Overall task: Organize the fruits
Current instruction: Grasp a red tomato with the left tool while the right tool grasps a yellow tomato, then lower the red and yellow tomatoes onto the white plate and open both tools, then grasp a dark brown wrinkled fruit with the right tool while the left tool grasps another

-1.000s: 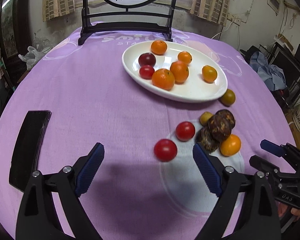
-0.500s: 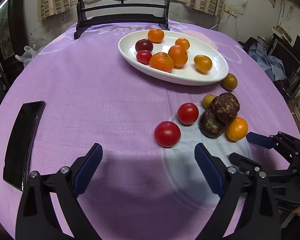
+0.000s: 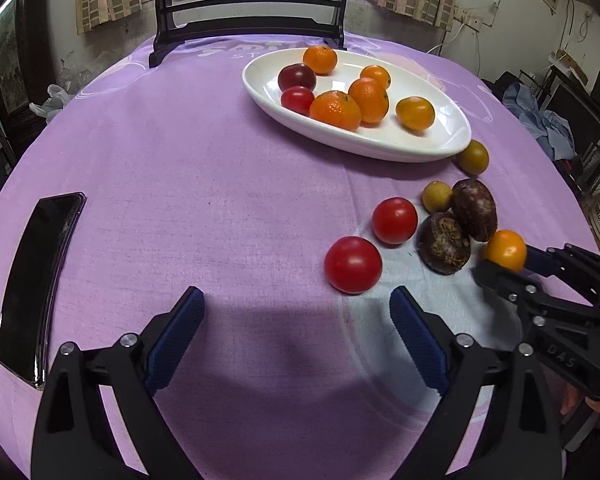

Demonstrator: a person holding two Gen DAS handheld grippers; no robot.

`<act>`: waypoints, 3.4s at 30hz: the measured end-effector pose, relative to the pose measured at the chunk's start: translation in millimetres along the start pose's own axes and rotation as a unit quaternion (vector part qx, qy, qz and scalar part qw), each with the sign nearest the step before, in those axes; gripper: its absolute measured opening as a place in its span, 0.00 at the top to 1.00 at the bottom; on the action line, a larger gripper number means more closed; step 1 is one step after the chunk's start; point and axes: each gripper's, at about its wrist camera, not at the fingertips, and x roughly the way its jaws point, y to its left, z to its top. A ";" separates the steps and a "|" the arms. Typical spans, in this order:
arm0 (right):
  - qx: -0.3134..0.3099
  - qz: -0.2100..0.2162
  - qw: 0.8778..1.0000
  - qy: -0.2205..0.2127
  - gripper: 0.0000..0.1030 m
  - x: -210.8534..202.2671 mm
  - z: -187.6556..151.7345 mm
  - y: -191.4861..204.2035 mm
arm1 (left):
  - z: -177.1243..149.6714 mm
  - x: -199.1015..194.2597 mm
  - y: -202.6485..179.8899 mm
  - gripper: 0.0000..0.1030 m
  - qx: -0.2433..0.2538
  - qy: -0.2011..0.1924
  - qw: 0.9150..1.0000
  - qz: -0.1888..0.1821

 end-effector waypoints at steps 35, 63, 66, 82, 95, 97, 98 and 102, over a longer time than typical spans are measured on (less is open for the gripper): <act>0.067 0.063 0.995 -0.045 0.61 -35.2 -23.1 -29.6 | 8.7 -16.0 -37.4 0.70 0.059 -0.021 0.998 -0.017; -0.004 0.048 0.999 -0.014 0.60 51.0 107.1 -3.9 | 153.7 54.4 -29.2 0.69 0.016 -0.021 0.999 -0.020; 0.000 0.047 0.999 -0.012 0.53 53.0 105.4 -5.2 | 157.9 56.0 -25.2 0.37 -0.009 -0.034 0.999 -0.002; 0.027 0.047 0.998 -0.043 0.44 -16.5 42.0 -34.3 | 96.3 -7.2 -20.3 0.16 -0.011 -0.063 0.998 0.008; 0.011 0.031 0.999 -0.003 0.43 -17.5 -12.4 -15.1 | 26.4 -19.9 -34.2 0.09 0.008 -0.032 0.999 0.005; 0.011 0.018 1.000 0.010 0.43 -10.6 -13.8 -14.2 | 24.2 -17.5 -32.8 0.09 0.011 -0.032 0.999 0.008; 0.012 0.013 1.000 0.016 0.43 -7.3 -14.2 -13.8 | 23.2 -15.9 -32.0 0.09 0.012 -0.032 0.999 0.010; 0.005 0.001 1.000 0.025 0.41 2.4 -10.6 -10.3 | 23.4 -6.4 -25.0 0.09 0.008 -0.023 1.000 0.006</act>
